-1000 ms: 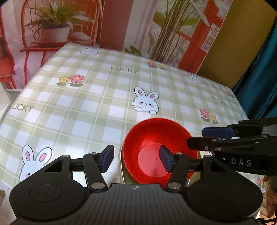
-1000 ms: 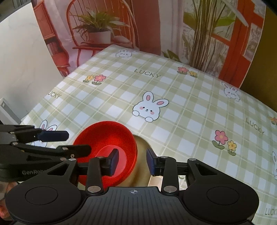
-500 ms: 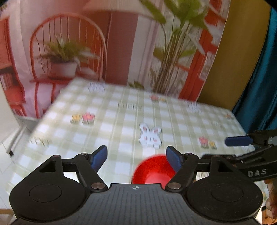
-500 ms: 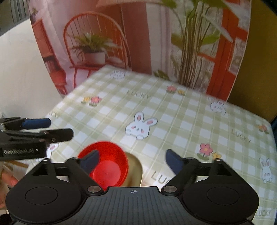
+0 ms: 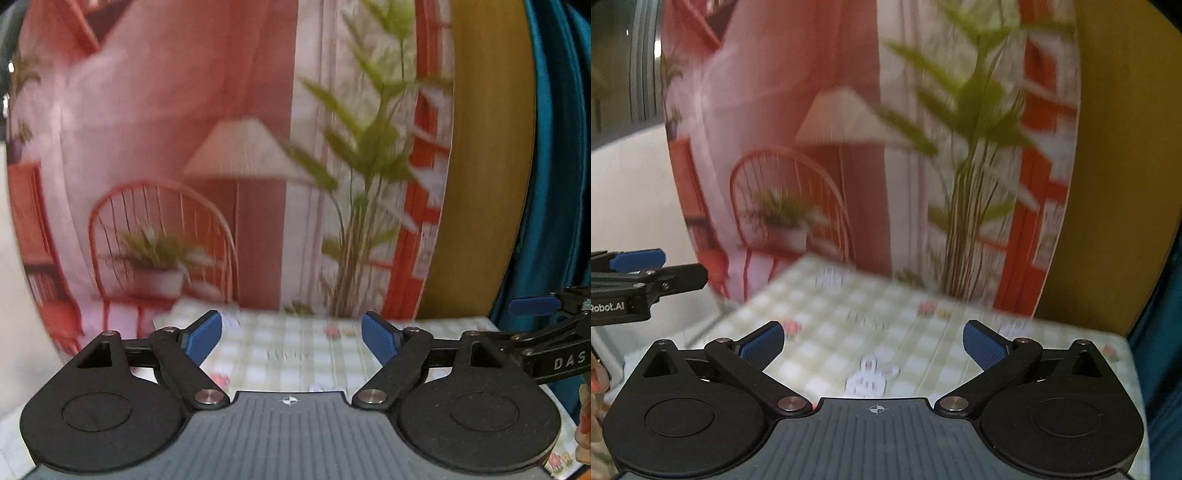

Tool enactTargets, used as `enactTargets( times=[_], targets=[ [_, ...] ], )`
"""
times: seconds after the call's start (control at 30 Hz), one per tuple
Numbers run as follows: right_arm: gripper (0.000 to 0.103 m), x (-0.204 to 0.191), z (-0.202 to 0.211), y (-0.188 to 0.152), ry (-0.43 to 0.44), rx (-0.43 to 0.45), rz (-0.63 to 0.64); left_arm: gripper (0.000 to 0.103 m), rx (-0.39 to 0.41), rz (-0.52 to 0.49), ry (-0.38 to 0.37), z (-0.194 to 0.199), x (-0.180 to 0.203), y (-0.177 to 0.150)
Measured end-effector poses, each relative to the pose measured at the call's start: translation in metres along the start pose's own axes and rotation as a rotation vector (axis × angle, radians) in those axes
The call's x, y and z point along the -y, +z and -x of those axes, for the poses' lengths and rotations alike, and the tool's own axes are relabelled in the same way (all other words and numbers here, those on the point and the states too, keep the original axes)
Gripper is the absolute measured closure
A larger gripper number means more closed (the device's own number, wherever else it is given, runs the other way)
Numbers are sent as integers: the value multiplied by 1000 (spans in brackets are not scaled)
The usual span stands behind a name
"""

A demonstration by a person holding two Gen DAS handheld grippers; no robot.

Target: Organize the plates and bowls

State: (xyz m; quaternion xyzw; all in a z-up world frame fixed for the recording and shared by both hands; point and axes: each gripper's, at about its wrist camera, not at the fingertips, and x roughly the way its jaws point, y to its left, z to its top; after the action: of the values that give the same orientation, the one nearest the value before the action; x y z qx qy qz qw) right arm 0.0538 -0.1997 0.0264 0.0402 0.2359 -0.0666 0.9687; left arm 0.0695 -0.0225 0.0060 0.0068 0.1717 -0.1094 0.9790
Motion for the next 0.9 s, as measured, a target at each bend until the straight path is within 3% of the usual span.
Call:
enactTargets(
  times=[0.13, 0.43, 0.9],
  targets=[
    [0, 6, 18, 19, -15, 91, -25, 9, 94, -22, 62, 20, 8, 21],
    [0, 16, 37, 44, -42, 219, -66, 9, 132, -12, 75, 25, 12, 48],
    [0, 16, 27, 36, -59, 218, -99, 9, 149, -20, 92, 24, 16, 48]
  ],
)
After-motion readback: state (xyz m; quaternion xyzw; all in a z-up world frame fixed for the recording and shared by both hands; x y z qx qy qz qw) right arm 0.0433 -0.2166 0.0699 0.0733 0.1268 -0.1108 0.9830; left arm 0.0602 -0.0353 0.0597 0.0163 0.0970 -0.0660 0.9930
